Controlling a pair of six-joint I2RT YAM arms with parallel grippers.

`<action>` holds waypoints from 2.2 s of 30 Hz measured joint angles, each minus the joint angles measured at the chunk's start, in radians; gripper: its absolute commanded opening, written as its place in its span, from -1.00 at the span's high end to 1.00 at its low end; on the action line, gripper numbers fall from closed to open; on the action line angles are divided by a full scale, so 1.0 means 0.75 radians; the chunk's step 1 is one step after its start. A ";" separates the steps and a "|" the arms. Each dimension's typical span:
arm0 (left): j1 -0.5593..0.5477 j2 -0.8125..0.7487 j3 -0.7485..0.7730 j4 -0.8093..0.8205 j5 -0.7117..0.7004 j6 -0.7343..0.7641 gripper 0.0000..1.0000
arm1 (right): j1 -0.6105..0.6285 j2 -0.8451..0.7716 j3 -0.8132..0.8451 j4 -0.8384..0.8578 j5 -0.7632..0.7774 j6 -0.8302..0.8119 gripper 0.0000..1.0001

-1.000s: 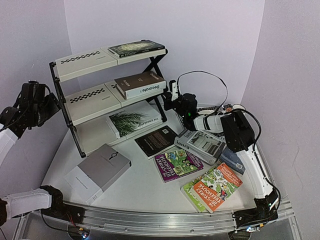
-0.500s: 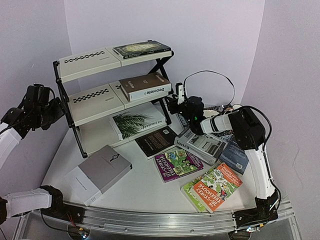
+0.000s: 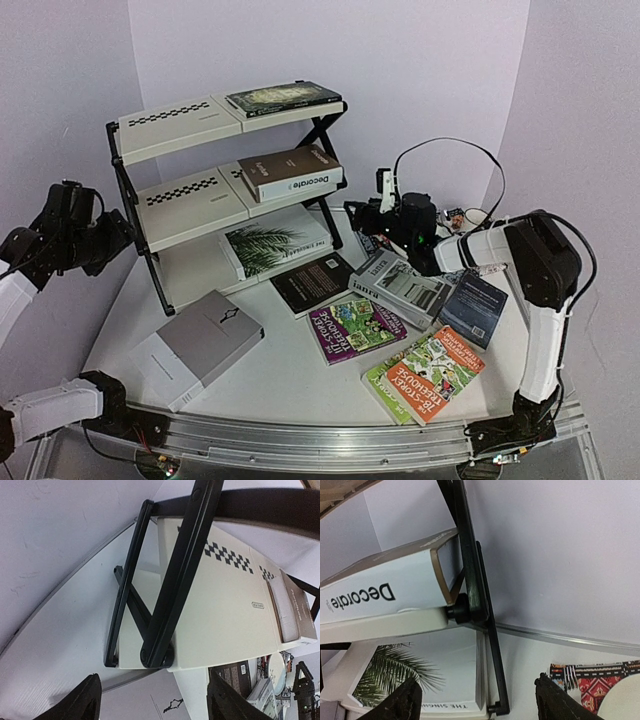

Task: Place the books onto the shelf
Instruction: Adjust the shelf at the center of the board.

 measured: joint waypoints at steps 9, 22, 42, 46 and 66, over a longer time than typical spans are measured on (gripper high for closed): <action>0.000 -0.047 -0.129 -0.051 0.075 -0.056 0.45 | 0.000 -0.281 -0.209 -0.283 -0.100 0.138 -0.64; 0.000 0.097 -0.138 0.055 0.154 -0.015 1.00 | 0.000 -0.525 -0.235 -0.671 -0.170 0.206 -0.68; 0.002 0.348 -0.141 0.215 -0.016 0.110 1.00 | 0.000 -0.663 -0.333 -1.136 -0.135 0.363 -0.70; 0.014 0.374 -0.141 0.249 -0.059 0.145 1.00 | 0.000 -0.685 -0.376 -1.161 -0.135 0.407 -0.70; 0.043 0.535 -0.105 0.507 0.021 0.295 0.84 | 0.000 -0.770 -0.382 -1.555 0.007 0.525 -0.89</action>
